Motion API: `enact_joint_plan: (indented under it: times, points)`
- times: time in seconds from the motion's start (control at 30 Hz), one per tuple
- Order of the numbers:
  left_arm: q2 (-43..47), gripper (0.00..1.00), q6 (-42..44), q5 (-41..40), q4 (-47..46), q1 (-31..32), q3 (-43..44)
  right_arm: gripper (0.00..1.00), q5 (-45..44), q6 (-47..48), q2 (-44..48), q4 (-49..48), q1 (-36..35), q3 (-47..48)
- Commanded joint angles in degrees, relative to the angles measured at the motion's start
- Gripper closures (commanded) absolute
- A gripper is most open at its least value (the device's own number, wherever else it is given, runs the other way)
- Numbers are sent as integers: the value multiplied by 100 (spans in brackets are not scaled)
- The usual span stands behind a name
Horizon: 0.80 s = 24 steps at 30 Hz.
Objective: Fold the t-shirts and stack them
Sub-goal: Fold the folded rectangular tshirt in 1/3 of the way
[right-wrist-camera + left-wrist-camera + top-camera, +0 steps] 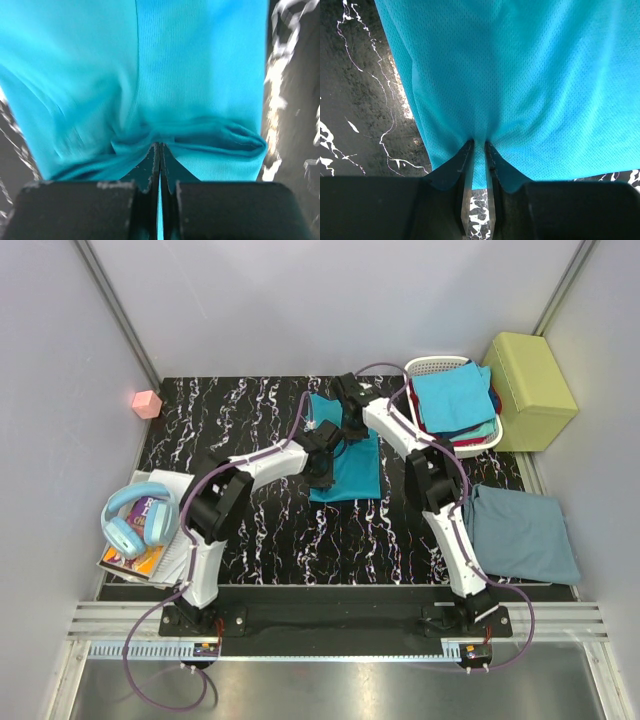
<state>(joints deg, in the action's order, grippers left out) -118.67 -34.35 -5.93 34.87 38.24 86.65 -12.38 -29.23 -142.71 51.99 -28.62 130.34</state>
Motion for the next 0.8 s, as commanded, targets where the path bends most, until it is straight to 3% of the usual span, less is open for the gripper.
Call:
enact_joint_plan:
  times: [0.0,0.17,0.33,0.4,0.43,0.47,0.53,0.6,0.77]
  points:
    - [-15,80,68,136,-68,-45,-69,100,-89,58,-388,312,234,1087]
    - [-77,81,104,163,-68,-45,-70,100,60,40,-556,330,445,1546]
    - [107,82,86,6,-77,-45,-78,100,87,67,-47,374,375,1003]
    - [491,64,130,-188,-95,-45,-148,82,-141,146,521,365,270,478]
    - [625,59,182,-415,-103,-45,-175,65,-194,155,734,356,235,248]
    - [774,51,200,-504,-112,-53,-218,58,-238,111,1215,295,208,-6]
    - [1135,44,271,-619,-103,-53,-271,42,-134,15,1727,23,155,-911]
    - [1433,36,236,-611,-95,-53,-359,37,-36,-91,2430,-249,111,-1843]
    - [1829,34,130,-488,-130,34,-789,36,-63,-258,3695,-584,15,-3643]
